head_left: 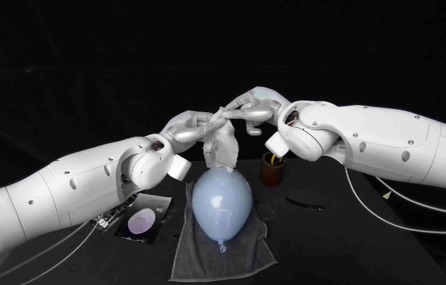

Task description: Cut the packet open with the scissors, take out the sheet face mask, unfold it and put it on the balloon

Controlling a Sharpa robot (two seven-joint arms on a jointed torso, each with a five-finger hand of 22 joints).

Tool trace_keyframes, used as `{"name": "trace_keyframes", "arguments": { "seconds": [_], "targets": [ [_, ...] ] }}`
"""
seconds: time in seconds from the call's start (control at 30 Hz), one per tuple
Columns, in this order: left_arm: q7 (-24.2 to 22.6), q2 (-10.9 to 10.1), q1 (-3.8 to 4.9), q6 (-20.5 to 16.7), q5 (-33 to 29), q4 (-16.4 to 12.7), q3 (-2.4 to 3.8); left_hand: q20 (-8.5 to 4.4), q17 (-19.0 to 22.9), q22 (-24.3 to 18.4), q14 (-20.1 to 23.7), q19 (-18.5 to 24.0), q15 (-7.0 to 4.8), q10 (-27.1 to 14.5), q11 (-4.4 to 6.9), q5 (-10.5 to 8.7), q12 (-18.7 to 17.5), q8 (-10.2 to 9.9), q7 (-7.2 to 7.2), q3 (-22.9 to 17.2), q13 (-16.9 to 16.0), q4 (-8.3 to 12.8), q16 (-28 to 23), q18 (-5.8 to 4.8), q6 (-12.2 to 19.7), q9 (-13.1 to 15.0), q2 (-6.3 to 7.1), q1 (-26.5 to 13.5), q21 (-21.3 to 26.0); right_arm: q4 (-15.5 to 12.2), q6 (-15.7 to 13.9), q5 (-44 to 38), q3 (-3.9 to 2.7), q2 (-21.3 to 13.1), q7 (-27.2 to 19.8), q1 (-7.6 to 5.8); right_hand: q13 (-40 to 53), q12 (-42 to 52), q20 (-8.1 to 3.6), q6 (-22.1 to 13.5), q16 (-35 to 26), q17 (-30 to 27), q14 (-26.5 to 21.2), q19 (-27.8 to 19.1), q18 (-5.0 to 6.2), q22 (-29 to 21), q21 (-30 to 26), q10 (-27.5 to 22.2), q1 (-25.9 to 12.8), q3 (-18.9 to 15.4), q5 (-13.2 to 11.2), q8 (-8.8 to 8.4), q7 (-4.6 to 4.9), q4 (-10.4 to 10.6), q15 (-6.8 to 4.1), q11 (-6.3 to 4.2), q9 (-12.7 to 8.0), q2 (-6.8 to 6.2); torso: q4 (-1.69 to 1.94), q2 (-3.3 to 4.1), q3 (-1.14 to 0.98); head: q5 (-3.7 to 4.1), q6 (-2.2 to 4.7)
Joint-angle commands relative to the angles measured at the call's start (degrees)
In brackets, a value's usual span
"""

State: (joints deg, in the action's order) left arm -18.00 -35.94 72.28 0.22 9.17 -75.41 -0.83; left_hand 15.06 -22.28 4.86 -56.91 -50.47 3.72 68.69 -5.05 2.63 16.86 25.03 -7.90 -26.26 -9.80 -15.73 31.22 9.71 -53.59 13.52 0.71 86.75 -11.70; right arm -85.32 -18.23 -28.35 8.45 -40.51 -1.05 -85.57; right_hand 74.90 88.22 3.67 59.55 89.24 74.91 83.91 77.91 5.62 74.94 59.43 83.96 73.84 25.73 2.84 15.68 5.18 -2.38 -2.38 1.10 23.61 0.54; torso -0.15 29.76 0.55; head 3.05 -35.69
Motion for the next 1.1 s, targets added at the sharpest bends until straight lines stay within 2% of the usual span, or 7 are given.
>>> {"name": "trace_keyframes", "arguments": {
  "seconds": [0.03,0.4,0.6,0.83,1.0,1.1],
  "targets": [
    [-0.7,0.2,0.16,1.2,0.2,-0.2,0.11,0.17,0.0,-0.1,0.3,-0.3,-0.03,-0.1,-0.01,0.18,0.2,0.3,-0.26,-0.4,-0.1,0.0,0.3,0.79,-0.1,0.1,0.05,-0.2,-0.3,-0.1,0.1,0.3,0.00,0.1,-0.7,0.06,14.2,0.6,-0.30,0.9,0.4,14.0,5.8,0.5,0.12,4.3,0.6,5.4,0.8,1.2,0.0,0.96,-0.16,-0.8,-0.58,-0.51,0.7,0.25,-0.04,0.01,0.00,0.04,-0.02],
    [-0.6,0.1,0.16,0.6,0.2,-0.1,0.11,0.17,-0.1,-0.1,0.3,-0.3,-0.03,-0.1,-0.01,0.18,0.2,0.3,-0.26,-0.4,-0.1,0.1,0.3,0.79,-0.1,0.1,0.07,-0.2,-0.3,-1.0,-0.8,1.4,0.00,-0.8,-0.9,0.12,14.5,1.0,-0.71,1.8,0.5,14.3,5.9,0.7,0.02,4.6,1.2,5.7,-1.2,4.2,-0.1,3.08,-0.72,-2.0,-0.99,-1.00,2.3,0.04,0.02,0.01,0.00,0.12,-0.10],
    [-0.6,0.0,0.16,0.3,0.2,0.0,0.11,0.17,-0.1,-0.1,0.3,-0.3,-0.03,-0.1,-0.01,0.18,0.2,0.3,-0.26,-0.4,-0.1,0.1,0.3,0.79,-0.1,0.1,0.07,-0.2,-0.3,-1.7,-1.9,3.9,-0.01,-1.8,-1.6,0.15,14.6,1.1,-0.82,1.7,0.5,14.4,5.9,0.7,-0.01,4.8,1.4,5.7,-1.8,5.0,-0.1,3.64,-0.84,-2.3,-1.10,-1.12,2.8,-0.04,0.00,0.00,0.00,0.13,-0.07],
    [-0.5,-0.2,0.17,0.1,0.4,0.1,0.11,0.17,-0.1,-0.1,0.4,-0.3,-0.01,-0.2,-0.07,0.17,0.2,0.3,-0.37,-0.5,-0.1,0.1,0.3,0.80,0.0,0.2,0.25,-0.4,-0.3,-2.4,-1.2,5.7,-0.01,-2.7,-1.3,0.16,14.6,1.1,-0.89,1.5,0.5,14.4,5.9,0.7,0.01,4.8,1.2,5.7,-2.4,5.5,-0.1,4.08,-0.92,-2.5,-1.17,-1.19,3.3,-0.16,-0.03,-0.02,-0.01,0.17,-0.07],
    [-0.5,-0.3,0.18,0.2,0.4,0.1,0.11,0.21,-0.2,-0.1,0.5,-0.3,0.09,-0.2,-0.21,0.18,0.4,0.3,-0.46,-0.7,-0.3,-0.7,0.5,0.79,0.1,0.3,0.15,-2.0,-0.3,-2.7,-0.8,5.9,-0.01,-3.1,-0.9,0.16,14.7,1.1,-0.90,1.5,0.5,14.3,5.9,0.7,0.00,4.8,1.3,5.7,-2.5,5.6,-0.1,4.19,-0.94,-2.5,-1.18,-1.20,3.4,-0.18,-0.02,-0.01,0.00,0.20,-0.10],
    [-0.5,-0.3,0.18,0.4,0.3,0.1,0.11,0.31,-0.4,-0.2,0.7,-0.2,0.14,-0.3,-0.27,0.17,0.6,0.2,-0.48,-0.5,-0.4,-1.0,0.8,0.79,0.0,0.5,-0.42,-4.7,-0.2,-2.8,-0.6,5.9,-0.01,-3.3,-0.8,0.16,14.7,1.2,-0.92,1.5,0.5,14.3,5.9,0.7,0.00,4.8,1.2,5.8,-2.7,5.8,-0.1,4.35,-0.97,-2.6,-1.20,-1.23,3.6,-0.18,-0.01,-0.01,0.01,0.18,-0.07]
  ]
}}
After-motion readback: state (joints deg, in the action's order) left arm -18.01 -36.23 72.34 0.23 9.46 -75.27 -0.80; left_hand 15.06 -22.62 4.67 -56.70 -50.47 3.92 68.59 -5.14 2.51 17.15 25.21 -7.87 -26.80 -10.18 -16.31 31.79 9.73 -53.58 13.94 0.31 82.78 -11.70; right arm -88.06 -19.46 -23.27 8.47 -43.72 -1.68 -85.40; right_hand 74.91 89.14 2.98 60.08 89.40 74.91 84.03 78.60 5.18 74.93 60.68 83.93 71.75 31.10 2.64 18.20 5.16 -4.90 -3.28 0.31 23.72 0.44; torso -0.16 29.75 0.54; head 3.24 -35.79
